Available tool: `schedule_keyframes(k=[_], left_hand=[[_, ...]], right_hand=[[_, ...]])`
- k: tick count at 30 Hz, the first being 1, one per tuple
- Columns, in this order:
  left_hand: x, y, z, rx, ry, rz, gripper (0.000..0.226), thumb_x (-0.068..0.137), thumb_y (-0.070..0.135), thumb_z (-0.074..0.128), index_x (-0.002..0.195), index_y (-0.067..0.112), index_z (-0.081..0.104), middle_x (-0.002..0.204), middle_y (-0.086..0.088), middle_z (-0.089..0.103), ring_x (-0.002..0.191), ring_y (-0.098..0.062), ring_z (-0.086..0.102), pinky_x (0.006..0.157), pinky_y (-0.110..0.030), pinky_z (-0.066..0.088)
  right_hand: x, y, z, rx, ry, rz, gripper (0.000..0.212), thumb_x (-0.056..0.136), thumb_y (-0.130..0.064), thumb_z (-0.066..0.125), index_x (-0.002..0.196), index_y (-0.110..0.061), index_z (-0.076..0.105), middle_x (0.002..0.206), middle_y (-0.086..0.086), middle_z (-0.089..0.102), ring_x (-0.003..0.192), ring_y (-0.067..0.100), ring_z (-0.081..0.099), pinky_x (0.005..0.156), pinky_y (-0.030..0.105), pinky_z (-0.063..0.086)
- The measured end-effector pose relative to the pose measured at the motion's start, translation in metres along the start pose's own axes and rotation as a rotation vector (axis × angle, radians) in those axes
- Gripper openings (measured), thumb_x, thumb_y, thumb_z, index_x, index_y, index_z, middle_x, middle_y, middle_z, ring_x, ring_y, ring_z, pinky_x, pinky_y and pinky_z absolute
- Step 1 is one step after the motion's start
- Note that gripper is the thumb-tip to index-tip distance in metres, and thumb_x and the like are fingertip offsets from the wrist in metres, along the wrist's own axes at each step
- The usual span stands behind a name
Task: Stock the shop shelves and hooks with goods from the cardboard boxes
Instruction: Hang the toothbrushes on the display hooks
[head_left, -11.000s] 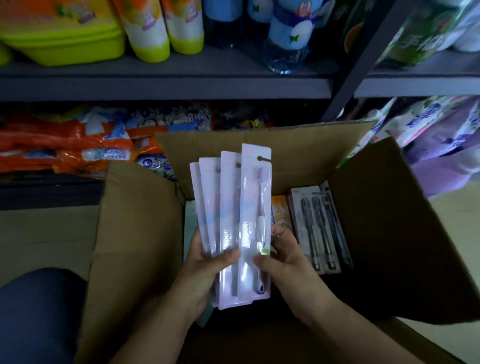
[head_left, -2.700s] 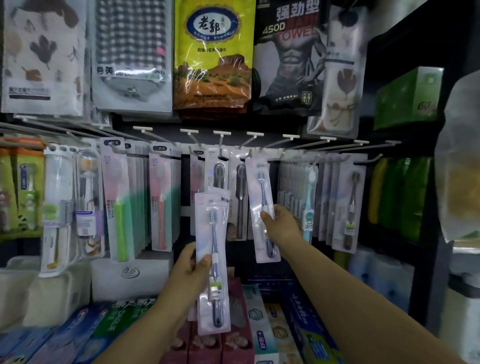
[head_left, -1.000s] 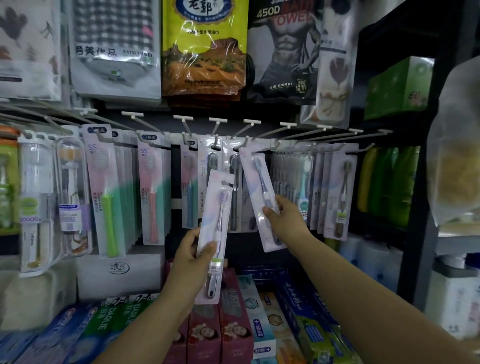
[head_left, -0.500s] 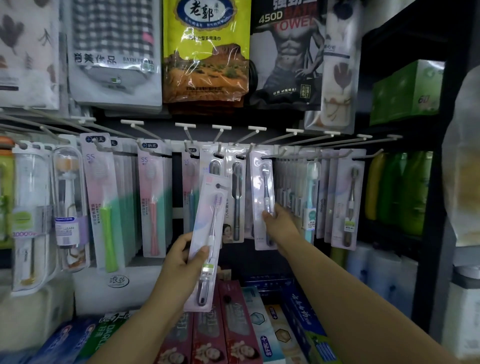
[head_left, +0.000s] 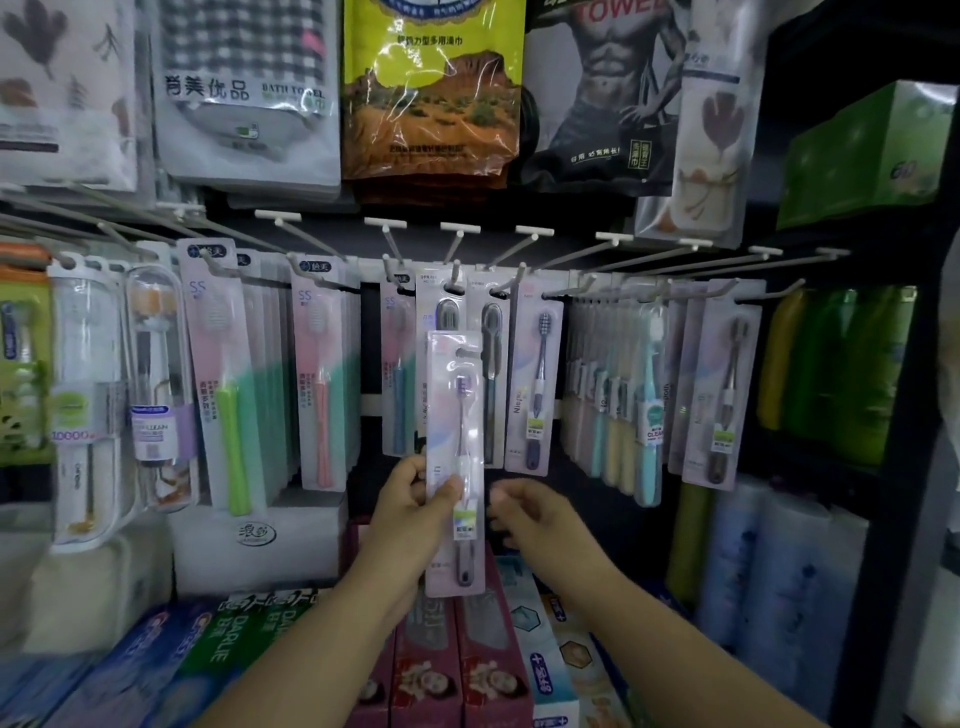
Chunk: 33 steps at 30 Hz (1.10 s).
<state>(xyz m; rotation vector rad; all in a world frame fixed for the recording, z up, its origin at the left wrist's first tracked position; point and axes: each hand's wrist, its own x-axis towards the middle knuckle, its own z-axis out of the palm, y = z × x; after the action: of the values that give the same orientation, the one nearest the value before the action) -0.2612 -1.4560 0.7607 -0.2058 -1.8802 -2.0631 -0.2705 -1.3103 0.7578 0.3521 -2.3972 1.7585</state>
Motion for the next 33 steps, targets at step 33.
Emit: schedule_keyframes(k=[33], left_hand=[[-0.016, 0.011, -0.031, 0.147, 0.035, 0.003, 0.014, 0.094, 0.004, 0.052, 0.097, 0.016, 0.059, 0.088, -0.009, 0.065, 0.071, -0.019, 0.058, 0.066, -0.028, 0.047]], right_hand=[[0.064, -0.014, -0.029, 0.188, 0.314, 0.027, 0.037, 0.101, -0.014, 0.043, 0.137, -0.018, 0.046, 0.119, 0.002, 0.058, 0.104, 0.017, 0.053, 0.098, 0.030, 0.043]])
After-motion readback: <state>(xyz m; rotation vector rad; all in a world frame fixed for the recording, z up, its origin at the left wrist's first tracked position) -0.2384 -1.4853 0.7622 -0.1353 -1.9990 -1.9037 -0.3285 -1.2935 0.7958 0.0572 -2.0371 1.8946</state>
